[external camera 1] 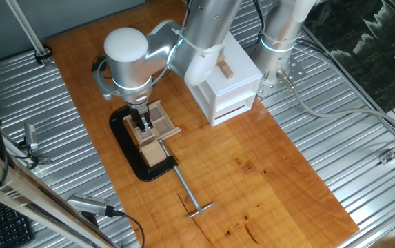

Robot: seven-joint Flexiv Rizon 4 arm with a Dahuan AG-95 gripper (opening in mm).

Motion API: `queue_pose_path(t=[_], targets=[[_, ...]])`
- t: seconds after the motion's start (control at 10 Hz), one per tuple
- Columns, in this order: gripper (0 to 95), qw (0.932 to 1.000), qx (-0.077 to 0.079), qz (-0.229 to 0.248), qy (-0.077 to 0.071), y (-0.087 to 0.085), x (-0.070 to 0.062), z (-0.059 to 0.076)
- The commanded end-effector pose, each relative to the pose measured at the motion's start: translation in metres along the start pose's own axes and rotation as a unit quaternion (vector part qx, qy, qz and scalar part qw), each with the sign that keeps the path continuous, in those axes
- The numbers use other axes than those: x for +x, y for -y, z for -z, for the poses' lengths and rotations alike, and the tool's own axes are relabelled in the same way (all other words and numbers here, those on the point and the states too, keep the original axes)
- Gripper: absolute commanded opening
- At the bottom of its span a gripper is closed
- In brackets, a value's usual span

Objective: Close a sliding window

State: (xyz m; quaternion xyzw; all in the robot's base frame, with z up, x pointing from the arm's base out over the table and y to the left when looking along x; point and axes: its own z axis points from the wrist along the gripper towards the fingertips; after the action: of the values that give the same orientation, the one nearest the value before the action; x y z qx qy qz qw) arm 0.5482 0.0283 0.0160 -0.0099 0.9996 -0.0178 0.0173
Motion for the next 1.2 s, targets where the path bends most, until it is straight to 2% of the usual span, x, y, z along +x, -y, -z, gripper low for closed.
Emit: queue_pose_path(t=[0.1,1.2], targets=[[0.0,1.0000,-0.001,0.000,0.000,0.0000,-0.0001,-0.0006],[0.0,1.0000,-0.003,0.004,-0.001,0.0036,0.0012,-0.0003]])
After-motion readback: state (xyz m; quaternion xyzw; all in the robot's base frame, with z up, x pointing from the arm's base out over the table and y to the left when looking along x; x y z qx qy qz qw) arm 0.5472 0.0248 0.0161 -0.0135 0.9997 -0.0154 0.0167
